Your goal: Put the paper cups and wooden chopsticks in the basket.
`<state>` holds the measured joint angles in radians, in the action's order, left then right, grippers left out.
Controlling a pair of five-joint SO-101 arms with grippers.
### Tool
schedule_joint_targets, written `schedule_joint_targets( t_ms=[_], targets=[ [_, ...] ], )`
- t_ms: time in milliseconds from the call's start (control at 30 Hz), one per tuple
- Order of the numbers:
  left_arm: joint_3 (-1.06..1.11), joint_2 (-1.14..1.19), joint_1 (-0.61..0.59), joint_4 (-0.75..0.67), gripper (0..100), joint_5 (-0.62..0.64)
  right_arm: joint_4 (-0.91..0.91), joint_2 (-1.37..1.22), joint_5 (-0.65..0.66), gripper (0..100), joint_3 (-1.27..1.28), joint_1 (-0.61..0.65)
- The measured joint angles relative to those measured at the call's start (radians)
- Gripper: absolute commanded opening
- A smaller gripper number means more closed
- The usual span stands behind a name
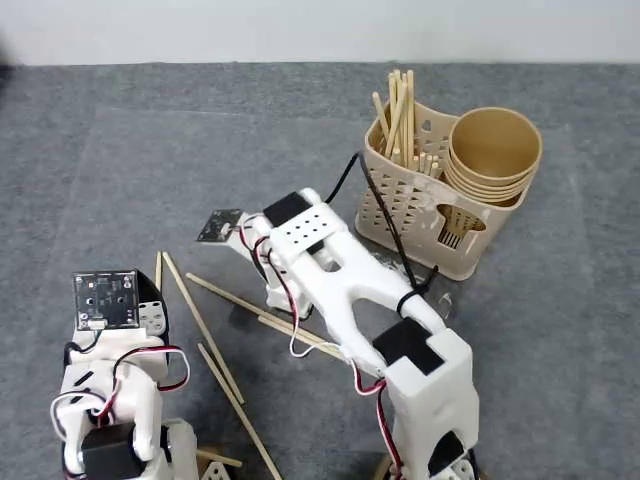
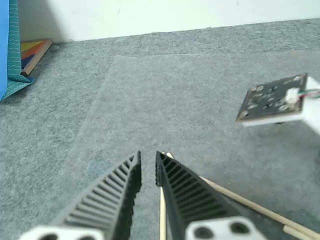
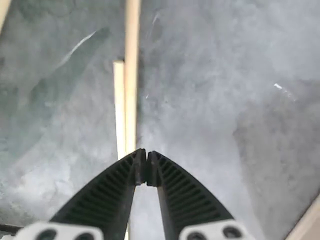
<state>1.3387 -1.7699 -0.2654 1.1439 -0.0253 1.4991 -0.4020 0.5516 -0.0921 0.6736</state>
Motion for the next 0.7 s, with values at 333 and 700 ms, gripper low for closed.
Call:
schedule_joint_targets(
  t_ms=[333, 700],
  targets=[
    [0.0, 0.0, 0.0, 0.0, 5, 0.0, 0.025, 0.005, -0.069, 13.6, 0.0, 0.094],
    [0.0, 0.0, 0.0, 0.0, 5, 0.0, -0.175, -0.084, -0.126, 13.2, 0.049, 0.178]
  ],
)
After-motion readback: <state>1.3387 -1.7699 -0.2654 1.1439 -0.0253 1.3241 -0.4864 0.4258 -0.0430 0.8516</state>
